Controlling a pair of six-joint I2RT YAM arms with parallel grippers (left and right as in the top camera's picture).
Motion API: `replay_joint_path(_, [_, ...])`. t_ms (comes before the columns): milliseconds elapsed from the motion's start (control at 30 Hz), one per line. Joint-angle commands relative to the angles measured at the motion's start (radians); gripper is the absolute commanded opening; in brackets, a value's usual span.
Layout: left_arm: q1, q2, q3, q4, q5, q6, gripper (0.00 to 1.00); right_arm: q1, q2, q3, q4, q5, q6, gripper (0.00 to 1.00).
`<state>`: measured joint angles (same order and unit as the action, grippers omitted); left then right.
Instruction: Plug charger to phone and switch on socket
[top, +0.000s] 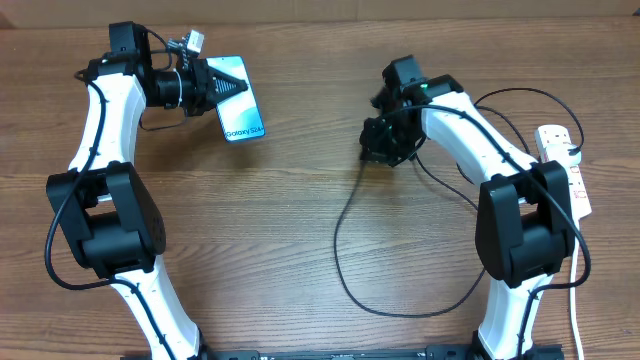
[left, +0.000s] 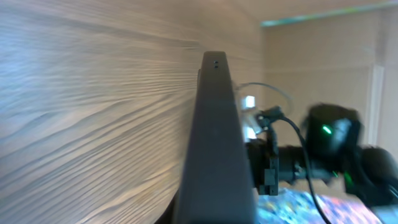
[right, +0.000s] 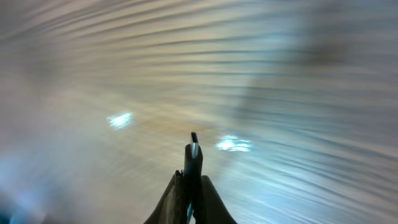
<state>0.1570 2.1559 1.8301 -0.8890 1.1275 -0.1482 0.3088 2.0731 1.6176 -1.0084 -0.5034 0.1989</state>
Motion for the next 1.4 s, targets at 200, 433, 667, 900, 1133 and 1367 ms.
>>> replay_joint_path(200, [-0.006,-0.032,0.005,0.171,0.391,-0.004,0.04,0.032,-0.028,0.012,0.002,-0.706,-0.444,0.04])
replay_joint_path(433, [-0.008,-0.032,0.005,0.270,0.379,-0.258,0.04,0.056,-0.028,0.011,0.071,-0.856,-0.465,0.04])
replay_joint_path(667, [-0.023,-0.032,0.005,0.263,0.267,-0.505,0.04,0.078,-0.028,0.011,0.154,-0.885,-0.361,0.04])
replay_joint_path(900, [-0.076,-0.032,0.005,0.317,0.221,-0.587,0.04,0.085,-0.028,0.011,0.288,-0.920,-0.139,0.04])
replay_joint_path(1133, [-0.122,-0.032,0.005,0.460,0.191,-0.677,0.04,0.085,-0.028,0.011,0.360,-0.941,-0.064,0.04])
replay_joint_path(1367, [-0.137,-0.032,0.005,0.459,0.227,-0.682,0.04,0.085,-0.028,0.011,0.416,-0.992,-0.064,0.04])
